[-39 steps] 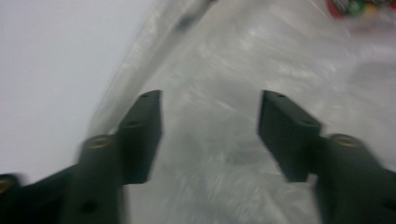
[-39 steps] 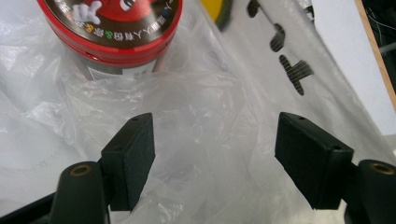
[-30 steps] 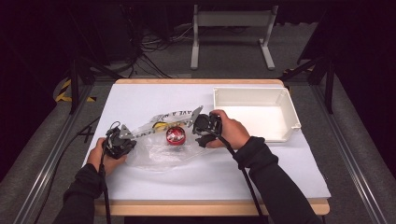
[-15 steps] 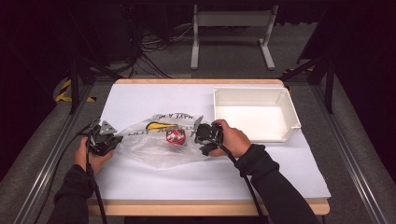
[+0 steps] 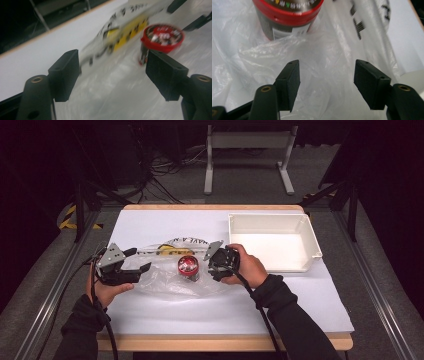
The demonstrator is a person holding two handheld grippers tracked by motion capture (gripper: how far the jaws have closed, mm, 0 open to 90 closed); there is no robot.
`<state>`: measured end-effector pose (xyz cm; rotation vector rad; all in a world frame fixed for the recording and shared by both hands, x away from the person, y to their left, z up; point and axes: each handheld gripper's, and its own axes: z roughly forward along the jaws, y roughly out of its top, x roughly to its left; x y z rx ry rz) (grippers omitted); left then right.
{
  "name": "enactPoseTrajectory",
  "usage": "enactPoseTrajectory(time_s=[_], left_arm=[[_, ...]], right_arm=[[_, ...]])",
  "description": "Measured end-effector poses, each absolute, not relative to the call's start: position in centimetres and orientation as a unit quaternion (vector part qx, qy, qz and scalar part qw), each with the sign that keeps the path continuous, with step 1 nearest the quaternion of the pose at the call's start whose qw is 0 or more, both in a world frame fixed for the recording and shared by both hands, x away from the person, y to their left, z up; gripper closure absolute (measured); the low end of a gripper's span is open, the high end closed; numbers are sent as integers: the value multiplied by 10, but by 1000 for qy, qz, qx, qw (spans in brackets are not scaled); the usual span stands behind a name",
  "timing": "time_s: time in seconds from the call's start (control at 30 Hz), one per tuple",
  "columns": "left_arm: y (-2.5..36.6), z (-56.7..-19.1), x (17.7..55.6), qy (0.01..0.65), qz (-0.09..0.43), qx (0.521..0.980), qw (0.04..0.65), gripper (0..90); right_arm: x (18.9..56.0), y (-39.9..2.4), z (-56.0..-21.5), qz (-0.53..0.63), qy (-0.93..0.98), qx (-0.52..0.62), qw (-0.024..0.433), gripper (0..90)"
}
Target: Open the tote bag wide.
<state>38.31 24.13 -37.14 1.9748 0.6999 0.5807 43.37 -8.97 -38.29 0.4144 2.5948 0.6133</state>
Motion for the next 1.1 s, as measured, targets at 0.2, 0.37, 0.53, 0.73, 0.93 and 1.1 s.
enactPoseTrajectory(time_s=[0.2, 0.37, 0.53, 0.73, 0.93, 1.1], left_arm=[[219, -370, 371, 212, 214, 851, 431, 563], [201, -395, 373, 213, 191, 894, 345, 722], [200, -412, 379, 230, 173, 907, 306, 758], [212, -432, 380, 239, 167, 920, 263, 791], [229, -437, 383, 256, 164, 918, 254, 853], [246, -438, 386, 280, 165, 910, 258, 880]], right_arm=[[434, -86, -379, 229, 940, 134, 213, 541], [433, -82, -380, 230, 949, 115, 185, 687], [435, -74, -391, 193, 958, 113, 181, 611], [440, -80, -399, 164, 962, 133, 171, 514], [438, -87, -404, 134, 966, 146, 166, 483], [439, -95, -410, 121, 968, 153, 161, 469]])
